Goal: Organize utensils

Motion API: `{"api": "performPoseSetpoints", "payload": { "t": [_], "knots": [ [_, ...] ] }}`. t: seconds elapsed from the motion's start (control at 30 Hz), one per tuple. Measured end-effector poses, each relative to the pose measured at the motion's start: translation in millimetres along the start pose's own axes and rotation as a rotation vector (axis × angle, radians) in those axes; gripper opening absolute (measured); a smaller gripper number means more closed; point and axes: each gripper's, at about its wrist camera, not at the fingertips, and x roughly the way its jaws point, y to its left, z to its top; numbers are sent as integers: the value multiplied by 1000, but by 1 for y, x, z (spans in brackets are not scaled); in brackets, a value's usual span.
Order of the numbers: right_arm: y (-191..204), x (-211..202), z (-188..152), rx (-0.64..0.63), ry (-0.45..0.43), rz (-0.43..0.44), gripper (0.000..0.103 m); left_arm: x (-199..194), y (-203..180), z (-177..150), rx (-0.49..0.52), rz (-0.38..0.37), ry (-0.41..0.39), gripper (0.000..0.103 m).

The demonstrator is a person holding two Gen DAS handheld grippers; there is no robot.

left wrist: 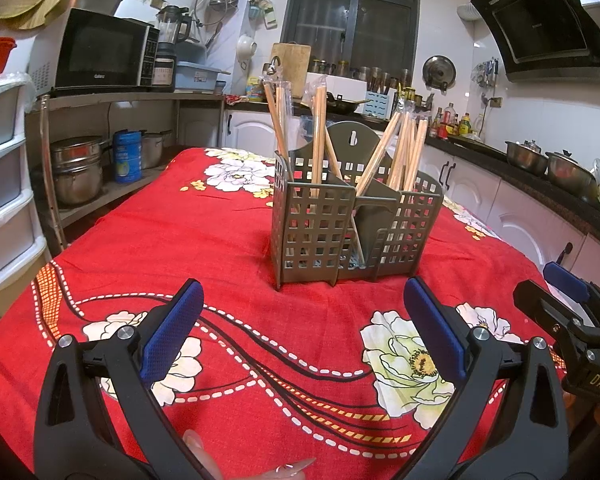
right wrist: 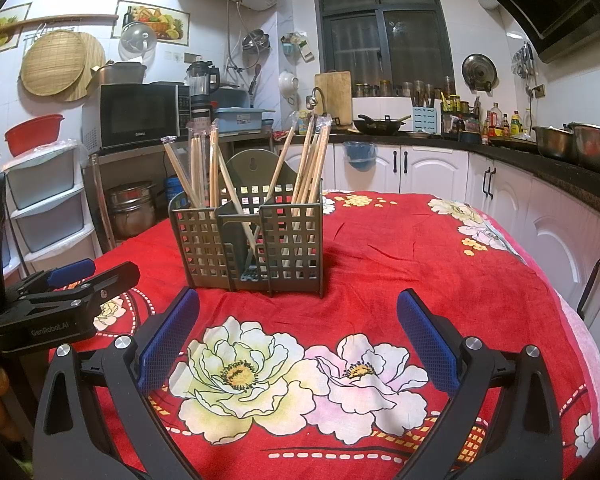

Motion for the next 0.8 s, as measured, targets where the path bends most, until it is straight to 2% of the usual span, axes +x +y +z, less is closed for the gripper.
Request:
{"api": "performPoseSetpoints", "payload": {
  "t": [0.8],
  "knots": [
    [-1,-1,-1,0,1,-3,96,-1,4,-1,-9,-2,11,93]
  ]
}}
